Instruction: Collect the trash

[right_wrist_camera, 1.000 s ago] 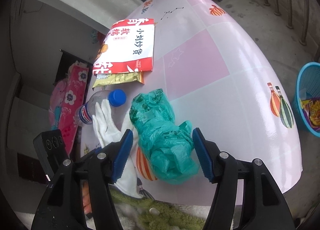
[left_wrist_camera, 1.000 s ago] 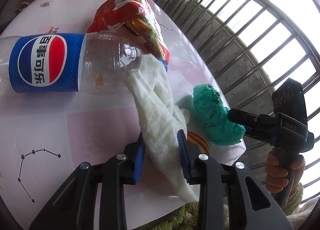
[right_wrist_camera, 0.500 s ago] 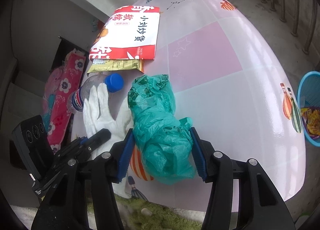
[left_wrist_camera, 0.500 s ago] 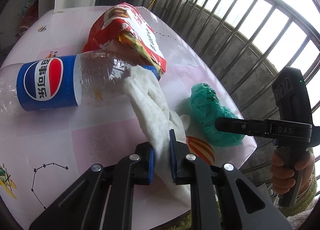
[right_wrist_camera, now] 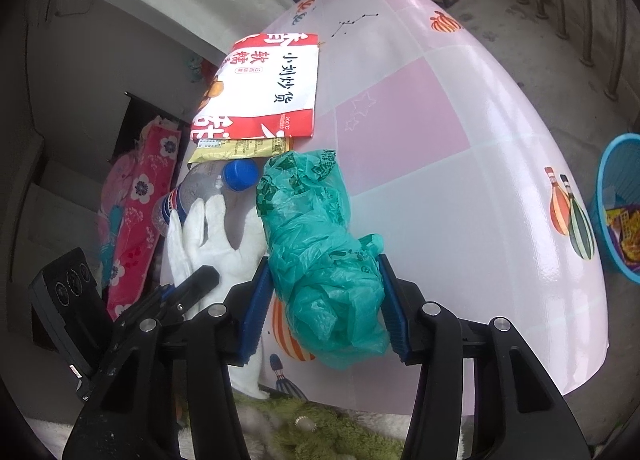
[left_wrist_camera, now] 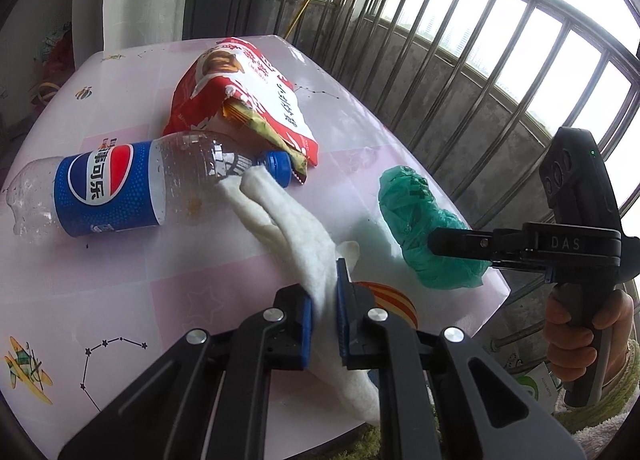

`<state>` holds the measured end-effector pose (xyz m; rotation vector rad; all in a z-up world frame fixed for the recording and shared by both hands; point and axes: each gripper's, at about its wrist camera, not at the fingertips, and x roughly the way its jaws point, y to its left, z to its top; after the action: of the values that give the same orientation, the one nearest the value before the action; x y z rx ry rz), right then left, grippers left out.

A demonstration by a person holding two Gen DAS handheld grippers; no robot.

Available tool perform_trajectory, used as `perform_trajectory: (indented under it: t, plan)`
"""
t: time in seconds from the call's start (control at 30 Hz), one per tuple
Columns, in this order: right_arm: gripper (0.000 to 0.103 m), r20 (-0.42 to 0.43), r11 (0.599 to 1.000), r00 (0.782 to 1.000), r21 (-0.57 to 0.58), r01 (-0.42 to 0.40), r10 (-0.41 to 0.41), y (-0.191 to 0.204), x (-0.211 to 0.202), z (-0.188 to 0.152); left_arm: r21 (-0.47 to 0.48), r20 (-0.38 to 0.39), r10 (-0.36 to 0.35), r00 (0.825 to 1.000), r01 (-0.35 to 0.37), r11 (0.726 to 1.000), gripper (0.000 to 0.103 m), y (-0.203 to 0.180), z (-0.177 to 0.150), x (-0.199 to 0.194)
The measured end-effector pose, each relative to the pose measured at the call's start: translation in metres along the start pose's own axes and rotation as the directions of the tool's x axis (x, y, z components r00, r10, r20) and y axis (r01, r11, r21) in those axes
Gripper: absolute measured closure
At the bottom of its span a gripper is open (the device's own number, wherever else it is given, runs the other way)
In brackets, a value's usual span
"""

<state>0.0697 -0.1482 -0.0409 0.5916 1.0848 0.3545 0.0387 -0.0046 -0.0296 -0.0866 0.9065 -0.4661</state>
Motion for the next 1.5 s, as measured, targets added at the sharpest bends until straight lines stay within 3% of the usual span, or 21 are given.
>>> perform_trajectory:
  t: [0.67,0.83,1.0,1.27,1.37,1.5]
  plan:
    - [0.056,0.111,0.993,0.989,0.054,-0.104,0.098,-0.012,-0.054,-0.012,0.091,0.108,0.015,0.994,-0.025,0.996,0.094,-0.026,-0.001,-0.037]
    - [0.056,0.187,0.989,0.977,0.087,-0.118,0.100,-0.025,-0.079,-0.008,0.121,0.125,-0.031,0.992,0.016,0.993,0.094,-0.035,0.010,-0.045]
    - [0.056,0.310,0.983,0.949,0.143,-0.115,0.066,-0.046,-0.121,-0.004,0.172,0.123,-0.123,0.985,0.101,0.980,0.094,-0.055,0.036,-0.045]
    - [0.055,0.482,0.928,0.863,0.370,-0.040,-0.155,-0.112,-0.180,-0.011,0.250,-0.015,-0.317,0.948,0.311,0.917,0.094,-0.123,0.091,0.002]
    - [0.055,0.488,0.886,0.837,0.465,-0.009,-0.247,-0.142,-0.183,-0.019,0.262,-0.113,-0.374,0.920,0.391,0.882,0.094,-0.160,0.108,0.037]
    - [0.055,0.461,0.814,0.826,0.581,-0.004,-0.325,-0.188,-0.177,-0.030,0.290,-0.240,-0.387,0.890,0.446,0.847,0.094,-0.216,0.122,0.094]
